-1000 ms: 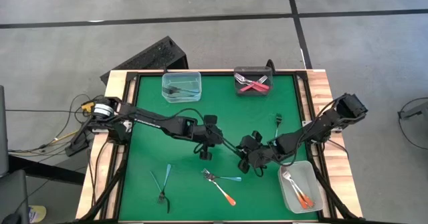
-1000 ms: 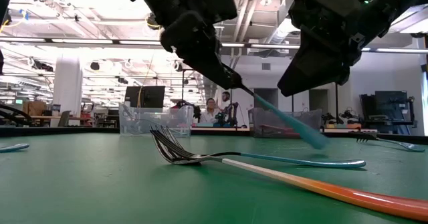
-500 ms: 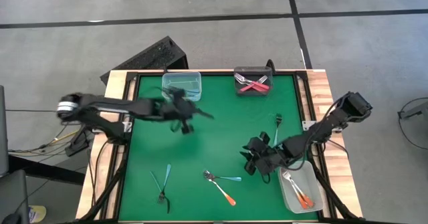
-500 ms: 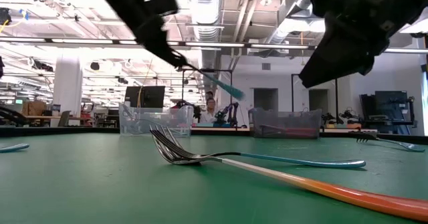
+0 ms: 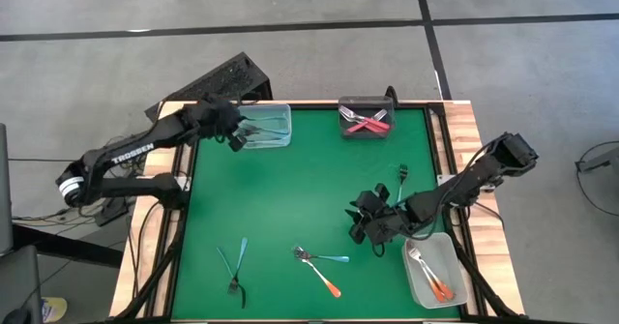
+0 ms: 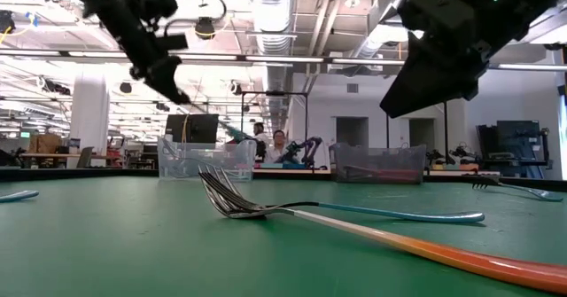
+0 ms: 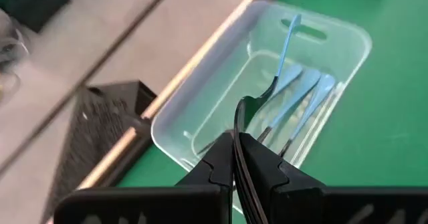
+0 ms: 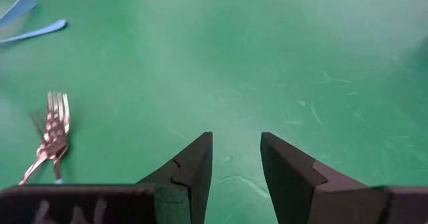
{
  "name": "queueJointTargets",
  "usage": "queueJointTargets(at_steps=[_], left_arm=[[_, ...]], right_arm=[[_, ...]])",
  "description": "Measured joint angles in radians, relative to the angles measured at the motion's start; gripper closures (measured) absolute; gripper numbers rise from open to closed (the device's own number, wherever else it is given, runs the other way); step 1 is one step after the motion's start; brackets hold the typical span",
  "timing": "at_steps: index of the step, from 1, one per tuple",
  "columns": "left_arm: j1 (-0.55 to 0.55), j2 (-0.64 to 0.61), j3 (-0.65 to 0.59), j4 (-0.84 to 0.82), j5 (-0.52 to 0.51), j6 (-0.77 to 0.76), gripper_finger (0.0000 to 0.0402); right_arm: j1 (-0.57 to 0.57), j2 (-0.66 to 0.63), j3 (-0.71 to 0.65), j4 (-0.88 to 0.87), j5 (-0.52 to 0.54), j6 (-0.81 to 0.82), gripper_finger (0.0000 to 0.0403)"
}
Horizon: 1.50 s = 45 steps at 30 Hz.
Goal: Sort silverware by color (type)
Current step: Put the black fork into the transparent bin
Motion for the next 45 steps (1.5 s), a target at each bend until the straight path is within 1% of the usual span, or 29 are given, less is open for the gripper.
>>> queueJointTargets(at_steps=[4,7,13,15,18,20,21,22,24,26,27,29,32,34,37,39,40,42,45], left_arm=[[0.064,0.089,0.0,-0.023,0.072,0.03,0.0399],[0.076,0.169,0.0,-0.027,0.077,0.061,0.039],[0.077,0.269,0.0,0.0,-0.003,0.097,0.0334],[0.077,0.276,0.0,0.004,-0.042,0.096,0.0314],[0.077,0.266,0.0,-0.001,-0.127,0.075,0.0286],[0.075,0.236,0.008,-0.048,-0.155,0.031,0.0272],[0.075,0.219,0.019,-0.082,-0.146,0.008,0.0267],[0.075,0.199,0.03,-0.122,-0.114,-0.012,0.0263],[0.066,0.156,0.048,-0.195,-0.006,-0.046,0.0261],[0.049,0.101,0.052,-0.212,0.091,-0.081,0.0262],[0.035,0.07,0.052,-0.219,0.12,-0.098,0.0263],[-0.005,0.007,0.053,-0.218,0.139,-0.127,0.0268],[-0.09,-0.088,0.053,-0.22,0.126,-0.171,0.0278],[-0.159,-0.142,0.053,-0.217,0.123,-0.207,0.0284],[-0.298,-0.197,0.038,-0.181,0.125,-0.269,0.0294],[-0.402,-0.211,0.004,-0.146,0.143,-0.308,0.0299],[-0.457,-0.209,-0.019,-0.12,0.147,-0.329,0.0301],[-0.563,-0.199,-0.071,-0.046,0.148,-0.386,0.0303],[-0.725,-0.162,-0.153,0.104,0.116,-0.466,0.0304]], right_arm=[[-0.017,0.0,0.0,0.0,-0.002,0.0,0.0251],[-0.024,0.0,0.0,-0.002,0.0,-0.005,0.0251],[-0.048,0.0,0.0,-0.002,0.017,-0.033,0.0251],[-0.057,0.0,0.0,-0.002,0.017,-0.034,0.0251],[-0.068,0.0,0.0,-0.001,0.018,-0.034,0.0251],[-0.074,0.0,0.0,0.008,0.018,-0.035,0.0251],[-0.074,0.0,0.0,0.016,0.018,-0.035,0.0251],[-0.074,0.001,0.0,0.026,0.018,-0.035,0.0251],[-0.074,0.001,0.0,0.05,0.017,-0.036,0.0251],[-0.072,0.001,0.0,0.065,0.016,-0.038,0.0251],[-0.071,0.001,0.0,0.073,0.015,-0.043,0.0251],[-0.067,0.001,0.0,0.098,0.011,-0.062,0.0251],[-0.058,0.001,0.0,0.138,0.009,-0.094,0.0251],[-0.055,0.001,0.0,0.163,-0.014,-0.128,0.0251],[-0.051,0.012,0.0,0.206,-0.103,-0.213,0.0251],[-0.053,0.042,0.0,0.256,-0.191,-0.277,0.0251],[-0.053,0.061,-0.001,0.278,-0.239,-0.303,0.0251],[-0.057,0.114,-0.001,0.381,-0.339,-0.345,0.0251],[-0.049,0.198,0.0,0.521,-0.428,-0.395,0.0251]])
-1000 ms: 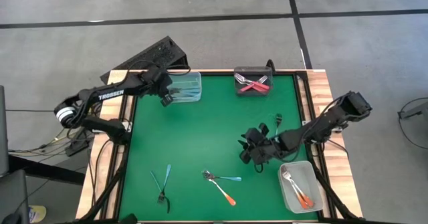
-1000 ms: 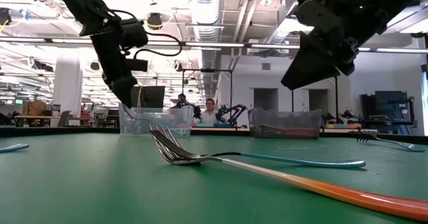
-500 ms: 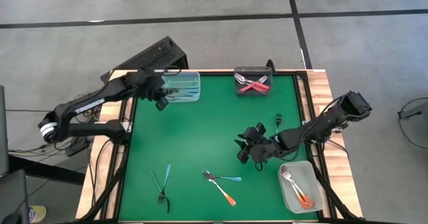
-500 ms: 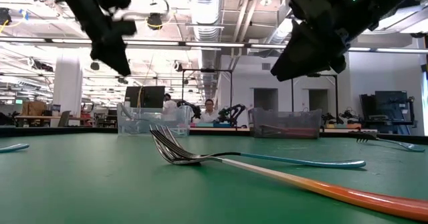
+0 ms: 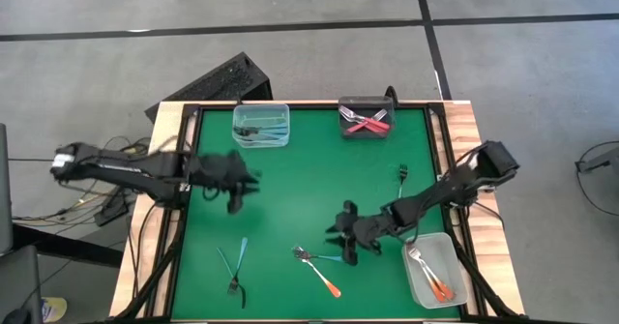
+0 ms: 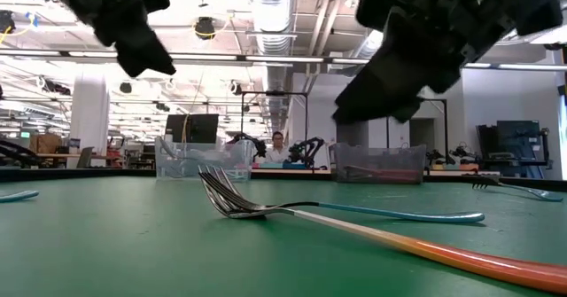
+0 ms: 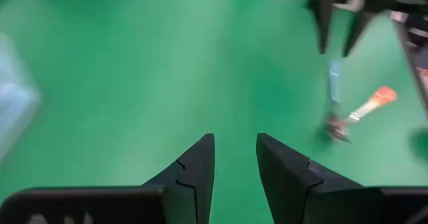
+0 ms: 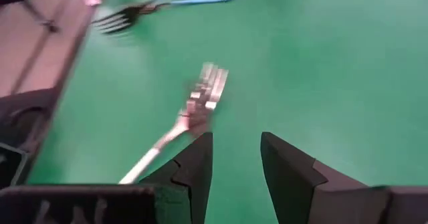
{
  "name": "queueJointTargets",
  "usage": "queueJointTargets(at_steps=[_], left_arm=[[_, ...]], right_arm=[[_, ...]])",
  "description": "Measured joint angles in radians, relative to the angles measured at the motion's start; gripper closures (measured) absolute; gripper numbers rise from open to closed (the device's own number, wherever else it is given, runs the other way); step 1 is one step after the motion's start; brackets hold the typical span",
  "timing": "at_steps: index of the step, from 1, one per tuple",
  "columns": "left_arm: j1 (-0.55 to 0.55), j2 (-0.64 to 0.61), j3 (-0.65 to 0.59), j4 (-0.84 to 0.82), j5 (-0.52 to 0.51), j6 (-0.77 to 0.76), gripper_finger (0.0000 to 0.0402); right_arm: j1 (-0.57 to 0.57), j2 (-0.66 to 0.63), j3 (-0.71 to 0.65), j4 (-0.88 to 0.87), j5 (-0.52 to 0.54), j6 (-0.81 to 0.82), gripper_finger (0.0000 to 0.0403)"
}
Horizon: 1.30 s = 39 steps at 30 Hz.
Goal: Sort silverware by color (type)
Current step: Put the black fork into the transparent bin
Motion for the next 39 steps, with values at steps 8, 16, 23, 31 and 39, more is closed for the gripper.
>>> queueJointTargets(at_steps=[8,16,23,31,39], left_arm=[[-0.297,0.133,-0.052,0.182,-0.235,-0.135,0.0304],[-0.407,0.218,-0.051,0.222,-0.293,-0.252,0.0304],[-0.444,0.279,-0.053,0.246,-0.371,-0.276,0.0304],[-0.444,0.34,-0.053,0.298,-0.389,-0.257,0.0304],[-0.444,0.411,-0.052,0.416,-0.404,-0.166,0.0304]], right_arm=[[0.056,0.185,0.12,0.03,-0.029,-0.064,0.0251],[0.068,0.328,0.301,-0.186,-0.001,-0.052,0.0251],[0.071,0.375,0.404,-0.373,0.101,-0.004,0.0281],[0.069,0.341,0.404,-0.455,0.158,-0.017,0.0384],[0.071,0.177,0.403,-0.68,0.259,0.125,0.0388]])
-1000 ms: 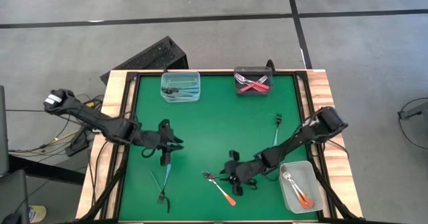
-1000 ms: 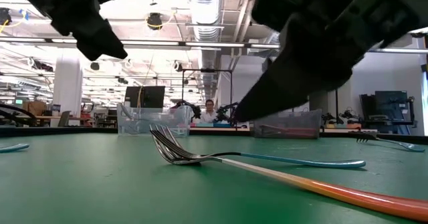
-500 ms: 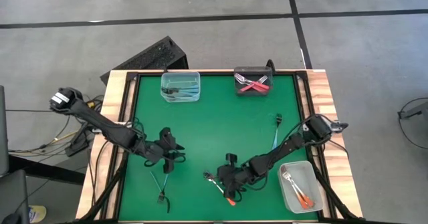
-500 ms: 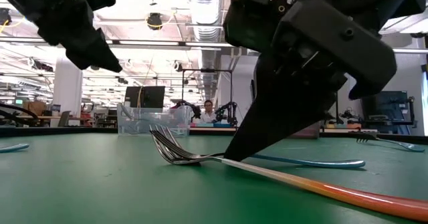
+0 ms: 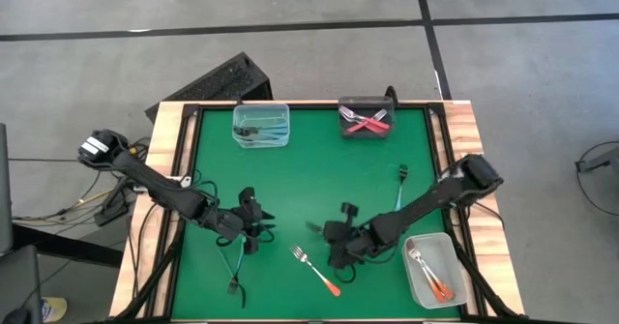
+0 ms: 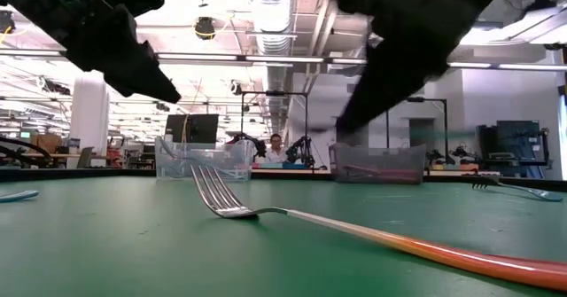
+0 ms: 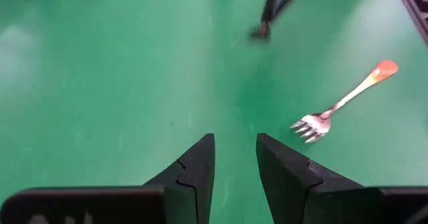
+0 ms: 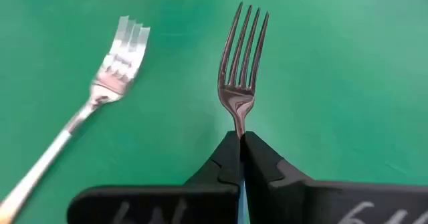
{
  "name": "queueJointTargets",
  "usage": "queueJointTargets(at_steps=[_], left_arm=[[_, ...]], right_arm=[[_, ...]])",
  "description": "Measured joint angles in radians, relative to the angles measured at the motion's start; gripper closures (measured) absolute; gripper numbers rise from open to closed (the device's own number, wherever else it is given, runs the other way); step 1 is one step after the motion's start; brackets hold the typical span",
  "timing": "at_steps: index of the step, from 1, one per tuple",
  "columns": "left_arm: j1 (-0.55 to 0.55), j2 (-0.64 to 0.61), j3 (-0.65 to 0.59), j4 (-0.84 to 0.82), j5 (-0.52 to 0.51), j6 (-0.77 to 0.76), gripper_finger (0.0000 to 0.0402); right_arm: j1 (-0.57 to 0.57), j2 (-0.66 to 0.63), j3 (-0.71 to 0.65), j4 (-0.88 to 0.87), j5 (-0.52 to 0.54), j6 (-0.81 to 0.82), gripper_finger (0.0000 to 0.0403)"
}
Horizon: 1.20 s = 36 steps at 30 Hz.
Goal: Sort silverware by color (type)
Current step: Put the black fork into the transparent bin
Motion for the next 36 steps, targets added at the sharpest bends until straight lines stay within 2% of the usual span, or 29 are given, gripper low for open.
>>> queueJointTargets(at_steps=[4,8,11,13,16,19,23,26,30,32,36], left_arm=[[0.008,0.032,-0.001,0.036,-0.045,0.058,0.0304],[0.03,0.043,-0.001,0.074,-0.099,0.075,0.0304],[0.045,0.043,0.0,0.089,-0.11,0.076,0.0304],[0.053,0.043,0.0,0.09,-0.116,0.083,0.0304],[0.062,0.042,0.0,0.087,-0.12,0.093,0.0304],[0.064,0.042,0.0,0.104,-0.18,0.105,0.0304],[0.063,0.042,0.0,0.236,-0.273,0.213,0.0299],[0.055,0.042,0.0,0.341,-0.256,0.358,0.0285],[0.027,0.052,0.0,0.436,-0.155,0.599,0.026],[0.013,0.07,0.001,0.472,-0.123,0.697,0.0247],[0.012,0.153,0.06,0.477,-0.087,0.797,0.023]], right_arm=[[0.033,-0.114,0.0,-0.248,0.144,0.153,0.0388],[0.015,-0.206,0.0,-0.532,0.265,0.329,0.0387],[-0.032,-0.256,0.0,-0.69,0.317,0.351,0.0387],[-0.08,-0.283,0.0,-0.737,0.317,0.288,0.0387],[-0.15,-0.302,-0.001,-0.654,0.229,0.1,0.0387],[-0.205,-0.291,-0.003,-0.434,0.101,-0.05,0.0386],[-0.219,-0.215,-0.003,-0.18,-0.051,-0.204,0.0386],[-0.218,-0.164,-0.004,-0.091,-0.132,-0.177,0.0386],[-0.227,-0.142,-0.005,-0.026,-0.232,-0.037,0.0386],[-0.228,-0.142,-0.004,0.009,-0.251,-0.014,0.0386],[-0.226,-0.149,-0.004,0.063,-0.261,-0.011,0.0386]])
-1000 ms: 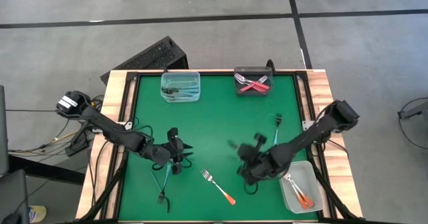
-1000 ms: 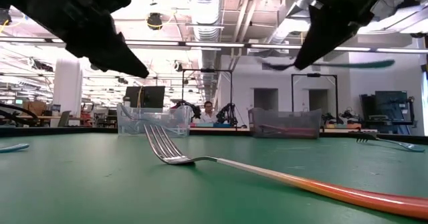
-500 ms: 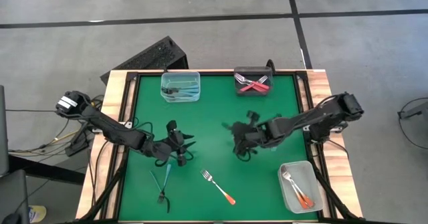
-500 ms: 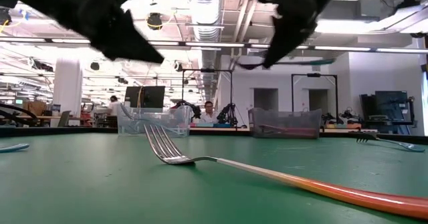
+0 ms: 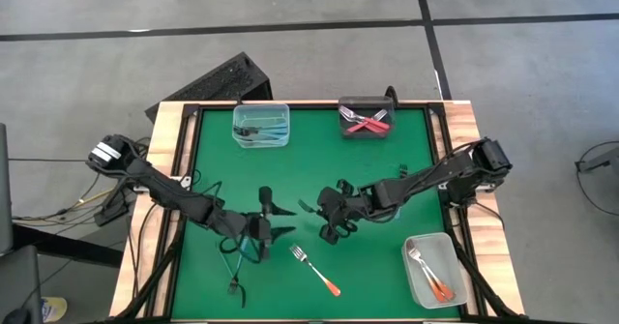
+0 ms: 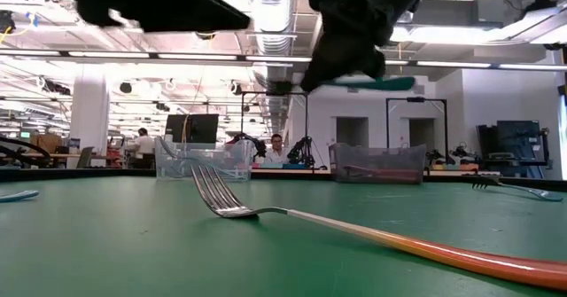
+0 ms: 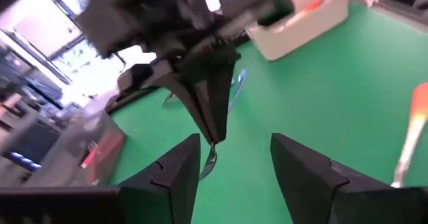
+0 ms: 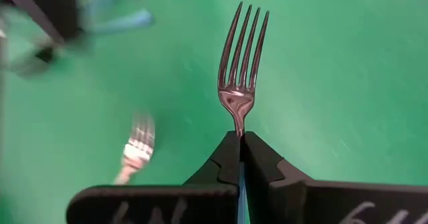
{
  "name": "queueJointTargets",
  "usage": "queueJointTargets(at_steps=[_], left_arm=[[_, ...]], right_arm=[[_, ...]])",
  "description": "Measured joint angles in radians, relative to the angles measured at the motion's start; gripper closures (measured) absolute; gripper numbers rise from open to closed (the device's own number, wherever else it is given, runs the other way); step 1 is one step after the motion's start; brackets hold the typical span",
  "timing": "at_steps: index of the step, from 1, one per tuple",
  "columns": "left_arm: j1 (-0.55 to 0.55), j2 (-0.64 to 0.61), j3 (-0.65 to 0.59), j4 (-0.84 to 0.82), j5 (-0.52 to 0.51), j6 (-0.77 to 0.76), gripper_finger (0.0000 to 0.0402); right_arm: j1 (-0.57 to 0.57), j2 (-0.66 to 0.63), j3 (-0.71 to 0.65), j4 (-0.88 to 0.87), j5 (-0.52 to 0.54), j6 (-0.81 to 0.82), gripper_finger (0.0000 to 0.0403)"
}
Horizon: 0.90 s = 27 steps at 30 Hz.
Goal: Sort silverware by color (type)
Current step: Put the black fork into the transparent bin
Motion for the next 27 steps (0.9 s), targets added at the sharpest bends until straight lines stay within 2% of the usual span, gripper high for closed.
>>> queueJointTargets(at_steps=[7,12,16,22,27], left_arm=[[-0.001,0.172,0.158,-0.05,-0.077,0.191,0.0235],[0.015,0.234,0.249,-0.22,-0.122,0.196,0.026],[0.029,0.242,0.296,-0.296,-0.172,0.175,0.0289],[0.043,0.242,0.303,-0.308,-0.116,0.164,0.0337],[0.053,0.24,0.303,-0.353,-0.079,0.111,0.0352]], right_arm=[[0.002,0.0,0.001,0.053,-0.051,-0.013,0.0386],[0.01,0.0,0.001,0.084,-0.052,-0.015,0.0386],[0.009,0.0,0.001,0.077,-0.053,-0.015,0.0386],[0.01,0.0,0.001,0.081,-0.052,-0.018,0.0386],[0.018,0.0,0.0,0.079,-0.051,-0.03,0.0386]])
